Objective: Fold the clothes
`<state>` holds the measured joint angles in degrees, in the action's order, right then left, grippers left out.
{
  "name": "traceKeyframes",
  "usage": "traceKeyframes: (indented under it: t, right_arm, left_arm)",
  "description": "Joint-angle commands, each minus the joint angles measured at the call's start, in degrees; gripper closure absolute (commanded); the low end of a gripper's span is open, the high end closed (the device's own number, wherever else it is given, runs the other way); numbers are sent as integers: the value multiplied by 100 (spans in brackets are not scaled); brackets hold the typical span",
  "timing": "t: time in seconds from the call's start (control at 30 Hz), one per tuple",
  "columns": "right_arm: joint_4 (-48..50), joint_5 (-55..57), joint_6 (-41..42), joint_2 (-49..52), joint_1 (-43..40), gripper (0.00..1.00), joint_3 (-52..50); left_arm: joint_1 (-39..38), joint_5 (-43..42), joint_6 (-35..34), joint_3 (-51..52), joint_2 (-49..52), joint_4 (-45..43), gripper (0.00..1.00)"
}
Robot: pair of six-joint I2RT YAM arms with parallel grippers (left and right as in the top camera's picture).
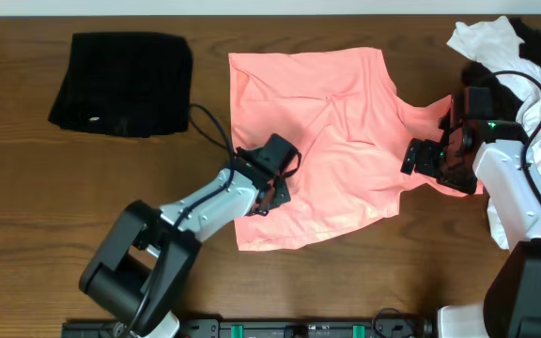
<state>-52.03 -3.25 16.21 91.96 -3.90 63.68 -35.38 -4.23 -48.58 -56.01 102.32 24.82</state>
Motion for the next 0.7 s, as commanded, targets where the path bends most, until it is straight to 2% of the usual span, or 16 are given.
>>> traceKeyframes:
  t: [0.0,0.2,0.47,0.67]
  right_arm:
    - [-4,-105,-63,-92,-15,5,-20]
    - [-35,-131,-63,-92,-15,5,-20]
    - [7,-136,-61,-92,-15,5,-20]
    - [20,-136,-63,-92,-15,5,-20]
  left_arm:
    - [188,-483,-109,66,396,4,94]
    - [767,-769,9,66,472,356,94]
    - [2079,-1204,1237,66,474,1106,94]
    - [2441,-1156,1626,66,474,1202,94]
